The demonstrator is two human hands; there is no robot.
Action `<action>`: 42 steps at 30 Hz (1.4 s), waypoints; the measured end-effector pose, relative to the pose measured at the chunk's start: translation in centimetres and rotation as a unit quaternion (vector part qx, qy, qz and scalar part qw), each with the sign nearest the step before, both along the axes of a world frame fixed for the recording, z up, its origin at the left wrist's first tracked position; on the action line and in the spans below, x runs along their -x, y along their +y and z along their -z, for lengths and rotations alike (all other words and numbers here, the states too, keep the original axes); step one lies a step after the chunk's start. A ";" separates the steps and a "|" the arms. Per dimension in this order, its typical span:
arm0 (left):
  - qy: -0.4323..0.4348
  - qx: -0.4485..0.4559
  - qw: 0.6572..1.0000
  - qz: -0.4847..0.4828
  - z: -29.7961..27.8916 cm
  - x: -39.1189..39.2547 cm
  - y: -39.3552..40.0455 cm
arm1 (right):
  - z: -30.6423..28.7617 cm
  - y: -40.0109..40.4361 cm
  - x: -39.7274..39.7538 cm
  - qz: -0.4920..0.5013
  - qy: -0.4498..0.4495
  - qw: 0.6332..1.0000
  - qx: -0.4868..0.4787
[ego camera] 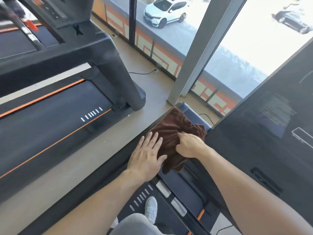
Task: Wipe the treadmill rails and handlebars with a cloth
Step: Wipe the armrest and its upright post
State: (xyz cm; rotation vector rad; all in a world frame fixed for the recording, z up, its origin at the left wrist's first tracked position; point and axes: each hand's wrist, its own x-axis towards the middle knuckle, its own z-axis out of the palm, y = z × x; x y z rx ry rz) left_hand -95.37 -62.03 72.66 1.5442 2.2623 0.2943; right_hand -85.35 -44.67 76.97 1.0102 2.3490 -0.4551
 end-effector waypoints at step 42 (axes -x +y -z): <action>0.075 0.025 0.997 -0.015 1.1 1.2 13.1 | 3.8 4.2 0.6 0.104 0.118 0.982 -0.102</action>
